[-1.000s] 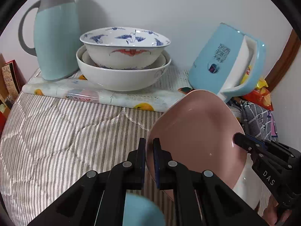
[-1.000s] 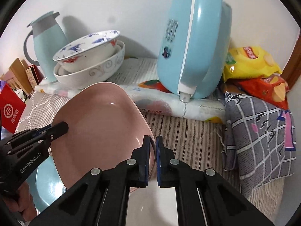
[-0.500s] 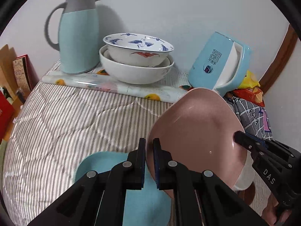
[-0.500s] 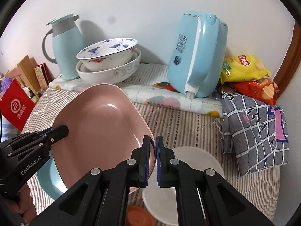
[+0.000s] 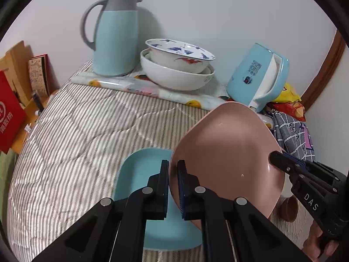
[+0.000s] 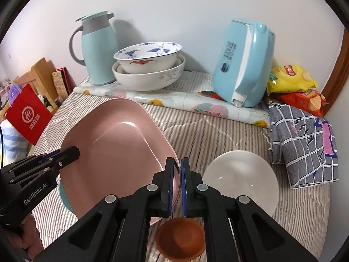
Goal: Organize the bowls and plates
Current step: 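Lower the pink plate onto the blue plate and open the left gripper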
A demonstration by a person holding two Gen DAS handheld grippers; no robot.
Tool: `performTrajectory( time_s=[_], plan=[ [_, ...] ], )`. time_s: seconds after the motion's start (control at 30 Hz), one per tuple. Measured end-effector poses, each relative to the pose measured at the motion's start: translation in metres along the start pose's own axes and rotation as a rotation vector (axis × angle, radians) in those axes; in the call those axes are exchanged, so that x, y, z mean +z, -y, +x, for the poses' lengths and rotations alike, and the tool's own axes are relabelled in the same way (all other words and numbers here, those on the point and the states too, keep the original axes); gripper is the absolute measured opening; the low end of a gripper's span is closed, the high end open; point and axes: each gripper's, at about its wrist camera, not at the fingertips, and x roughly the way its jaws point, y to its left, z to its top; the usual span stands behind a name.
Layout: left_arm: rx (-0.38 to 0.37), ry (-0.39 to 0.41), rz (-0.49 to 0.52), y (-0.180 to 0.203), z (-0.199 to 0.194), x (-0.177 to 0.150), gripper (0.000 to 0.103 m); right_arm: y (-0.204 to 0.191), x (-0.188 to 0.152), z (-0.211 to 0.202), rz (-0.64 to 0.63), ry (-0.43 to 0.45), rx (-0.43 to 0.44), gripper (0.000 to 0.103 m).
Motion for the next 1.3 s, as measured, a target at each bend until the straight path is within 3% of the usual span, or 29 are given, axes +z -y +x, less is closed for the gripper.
performTrajectory(
  time_s=[0.47,1.3],
  plan=[
    [0.042,-0.025,-0.070,-0.045,-0.004,-0.025,0.008,-0.043,-0.015,0.019,-0.064,-0.044,0.052,0.007],
    [0.036,-0.106,-0.091,-0.058,0.014,-0.037,0.010,-0.060,-0.005,0.057,-0.180,-0.107,0.046,0.009]
  ],
)
